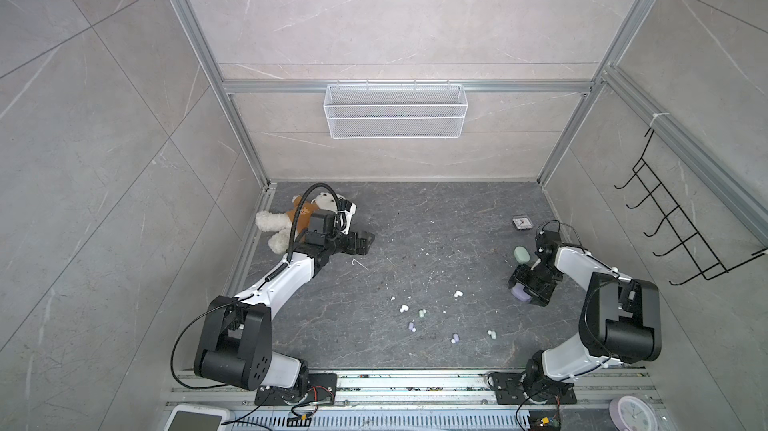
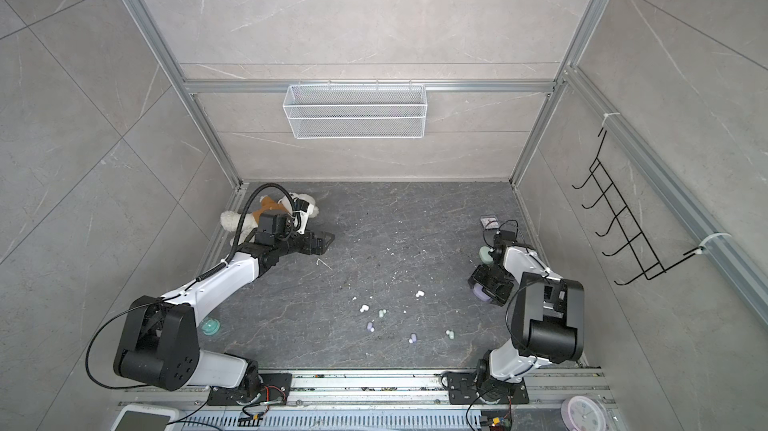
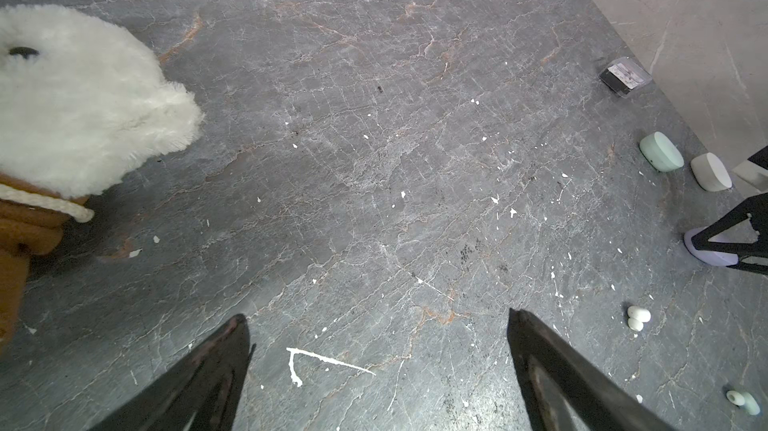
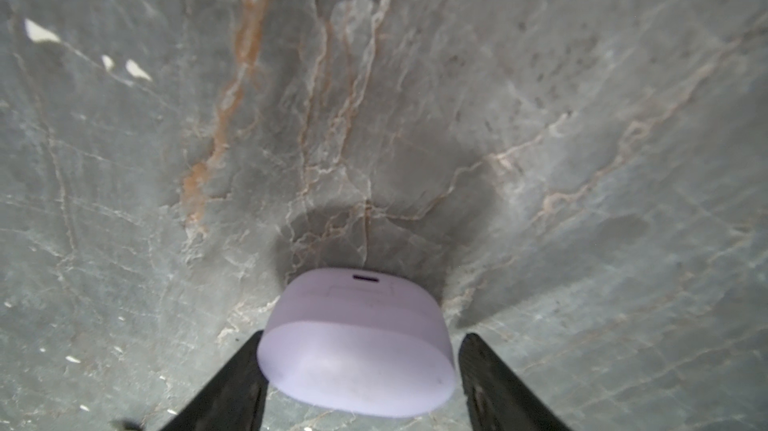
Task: Insert the wireless bluetooth earbuds into the charging case
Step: 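Close the right gripper on the lavender charging case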
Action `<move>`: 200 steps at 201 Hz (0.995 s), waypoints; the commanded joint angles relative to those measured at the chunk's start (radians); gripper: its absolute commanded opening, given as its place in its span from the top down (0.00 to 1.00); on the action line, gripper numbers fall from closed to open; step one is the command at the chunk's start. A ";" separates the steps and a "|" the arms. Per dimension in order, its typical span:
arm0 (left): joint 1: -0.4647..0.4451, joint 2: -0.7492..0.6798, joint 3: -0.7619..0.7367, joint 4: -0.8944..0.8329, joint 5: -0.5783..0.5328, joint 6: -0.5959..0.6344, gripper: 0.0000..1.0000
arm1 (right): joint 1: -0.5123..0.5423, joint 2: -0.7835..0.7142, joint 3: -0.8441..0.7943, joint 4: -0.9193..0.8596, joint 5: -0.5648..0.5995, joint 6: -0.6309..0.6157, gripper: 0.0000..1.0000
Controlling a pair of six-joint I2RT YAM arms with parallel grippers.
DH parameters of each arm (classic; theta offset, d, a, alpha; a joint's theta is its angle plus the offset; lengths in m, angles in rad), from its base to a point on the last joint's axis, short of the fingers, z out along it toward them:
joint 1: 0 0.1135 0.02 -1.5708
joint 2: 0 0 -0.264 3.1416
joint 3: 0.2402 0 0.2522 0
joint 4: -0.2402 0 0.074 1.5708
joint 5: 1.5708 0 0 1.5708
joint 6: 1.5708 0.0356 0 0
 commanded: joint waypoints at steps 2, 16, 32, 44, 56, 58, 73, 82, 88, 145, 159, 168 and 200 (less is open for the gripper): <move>-0.001 -0.017 0.005 -0.007 0.004 0.037 0.01 | 0.004 -0.012 0.012 -0.001 0.015 0.014 0.27; -0.001 -0.017 0.007 -0.007 0.004 0.038 0.01 | 0.005 -0.017 0.015 -0.004 0.019 0.013 0.27; -0.002 -0.017 0.008 -0.007 0.003 0.037 0.01 | 0.004 -0.019 0.020 -0.007 0.021 0.012 0.27; -0.001 -0.018 0.007 -0.009 0.003 0.038 0.01 | 0.004 -0.018 0.023 -0.009 0.019 0.011 0.26; -0.001 -0.016 0.005 -0.008 0.005 0.038 0.01 | 0.004 -0.021 0.023 -0.008 0.019 0.012 0.26; -0.001 -0.017 0.006 -0.009 0.005 0.038 0.01 | 0.005 -0.020 0.023 -0.007 0.020 0.012 0.26; -0.001 -0.017 0.004 -0.009 0.005 0.038 0.01 | 0.005 -0.025 0.023 -0.003 0.018 0.016 0.25; -0.001 -0.017 0.005 -0.010 0.005 0.038 0.01 | 0.004 -0.028 0.022 -0.001 0.018 0.018 0.26; -0.002 -0.019 0.005 -0.009 0.005 0.038 0.01 | 0.005 -0.032 0.023 0.002 0.015 0.019 0.26; -0.001 -0.022 0.001 -0.010 0.003 0.039 0.02 | 0.005 -0.027 0.033 -0.004 0.007 0.023 0.30; -0.001 -0.023 -0.002 -0.010 0.003 0.039 0.02 | 0.006 -0.018 0.032 -0.005 0.007 0.020 0.30; -0.001 -0.025 -0.001 -0.011 0.004 0.039 0.02 | 0.006 -0.015 0.030 -0.004 0.004 0.019 0.30; -0.001 -0.029 -0.004 -0.013 0.002 0.042 0.02 | 0.006 -0.003 0.025 -0.008 0.001 0.016 0.28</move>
